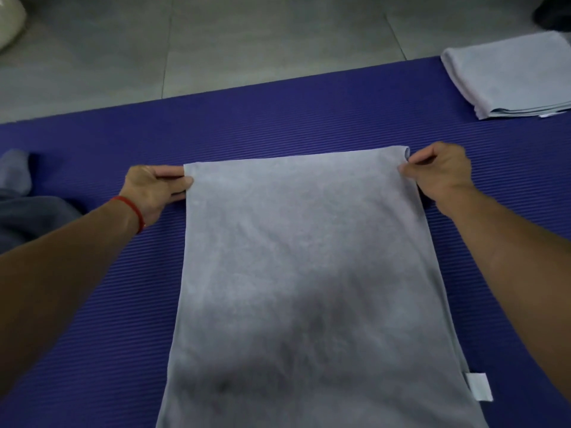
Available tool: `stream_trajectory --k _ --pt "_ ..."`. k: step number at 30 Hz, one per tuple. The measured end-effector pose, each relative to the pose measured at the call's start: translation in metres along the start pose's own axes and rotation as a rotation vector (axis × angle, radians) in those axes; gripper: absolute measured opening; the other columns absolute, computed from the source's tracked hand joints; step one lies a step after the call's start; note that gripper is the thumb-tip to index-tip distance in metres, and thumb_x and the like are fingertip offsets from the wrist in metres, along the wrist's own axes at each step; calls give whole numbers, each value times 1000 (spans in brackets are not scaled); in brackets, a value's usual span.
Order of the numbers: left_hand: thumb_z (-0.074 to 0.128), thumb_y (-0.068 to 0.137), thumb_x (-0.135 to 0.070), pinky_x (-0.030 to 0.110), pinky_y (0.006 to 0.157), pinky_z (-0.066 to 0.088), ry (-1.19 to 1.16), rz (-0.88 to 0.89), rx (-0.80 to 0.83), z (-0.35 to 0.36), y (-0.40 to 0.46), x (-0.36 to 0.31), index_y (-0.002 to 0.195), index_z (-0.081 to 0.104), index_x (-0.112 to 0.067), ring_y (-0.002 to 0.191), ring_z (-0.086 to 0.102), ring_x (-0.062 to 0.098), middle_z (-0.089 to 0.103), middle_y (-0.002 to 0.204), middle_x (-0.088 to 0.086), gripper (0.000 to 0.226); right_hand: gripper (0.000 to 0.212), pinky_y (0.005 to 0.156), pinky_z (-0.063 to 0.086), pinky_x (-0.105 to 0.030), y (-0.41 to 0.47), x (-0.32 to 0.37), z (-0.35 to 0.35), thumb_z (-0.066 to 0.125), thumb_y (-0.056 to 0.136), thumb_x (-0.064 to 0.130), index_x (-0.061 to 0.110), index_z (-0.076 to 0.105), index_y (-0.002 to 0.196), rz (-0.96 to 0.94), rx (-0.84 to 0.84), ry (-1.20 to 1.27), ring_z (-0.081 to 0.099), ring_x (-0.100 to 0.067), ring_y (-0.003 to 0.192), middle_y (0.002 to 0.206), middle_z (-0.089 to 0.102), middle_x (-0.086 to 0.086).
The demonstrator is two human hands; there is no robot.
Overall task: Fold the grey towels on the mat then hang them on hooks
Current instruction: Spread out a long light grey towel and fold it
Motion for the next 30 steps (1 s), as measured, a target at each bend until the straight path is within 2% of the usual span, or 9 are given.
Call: stream_trajectory --k 6,10,13,15,16,19,24,27,30 --pt "80 82 -1 31 82 62 52 25 -81 5 10 -2 94 68 -7 90 73 21 72 95 10 18 30 78 50 -27 13 -3 -7 84 79 16 26 56 81 -42 -67 51 64 -14 80 78 64 4" --pt "82 80 -5 34 84 59 202 -16 -183 17 11 -15 92 54 -17 88 70 18 68 89 3 32 29 88 50 -26 19 -6 3 79 83 17 9 66 107 -5 -62 -47 65 -18 94 93 68 -4" --pt "69 88 -21 39 90 48 718 414 -327 24 -9 -16 104 57 -13 100 59 27 62 110 10 22 42 95 42 -34 -3 2 12 67 89 29 7 55 123 -256 -136 -200 56 -33 116 126 58 -18" --pt "54 96 -31 44 101 41 941 790 -161 41 -29 5 125 55 -11 125 49 36 52 136 15 35 54 109 37 -46 -32 -5 25 56 95 40 10 48 138 -553 -53 -453 42 -38 135 148 43 -19" --pt "46 100 -39 49 111 35 1049 864 -20 51 -37 23 138 49 -14 139 39 38 42 151 14 46 61 117 30 -50 -46 -13 32 47 99 48 14 39 149 -650 53 -596 30 -37 146 159 31 -16" --pt "16 104 -55 52 125 5 1230 725 210 67 -50 59 161 9 -28 156 -2 27 2 170 0 64 71 127 -1 -50 -58 -36 41 13 104 62 24 3 163 -593 291 -840 -6 -25 157 171 -5 -1" --pt "10 102 -57 54 124 -2 1292 603 173 72 -76 41 162 4 -23 155 -9 27 -3 170 1 69 74 126 3 -56 -101 -13 38 10 101 56 16 10 163 -694 240 -902 0 -33 157 171 2 -10" --pt "20 103 -56 60 122 8 1233 802 237 80 -156 54 161 14 -21 156 0 31 5 169 5 68 69 124 12 -59 -182 -30 45 22 103 50 13 20 162 -811 308 -808 4 -31 157 171 6 -11" --pt "30 104 -52 62 122 7 1358 996 491 61 -237 99 162 8 -22 155 -5 32 -2 169 6 69 67 125 12 -56 -246 -71 35 29 106 48 15 17 163 -852 374 -826 0 -26 158 171 2 -6"
Point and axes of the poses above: each hand's wrist, its own y-axis towards the middle knuckle, its own z-axis out of the palm, x = y × z, the point moved 1 cm from there along y, towards the middle knuckle
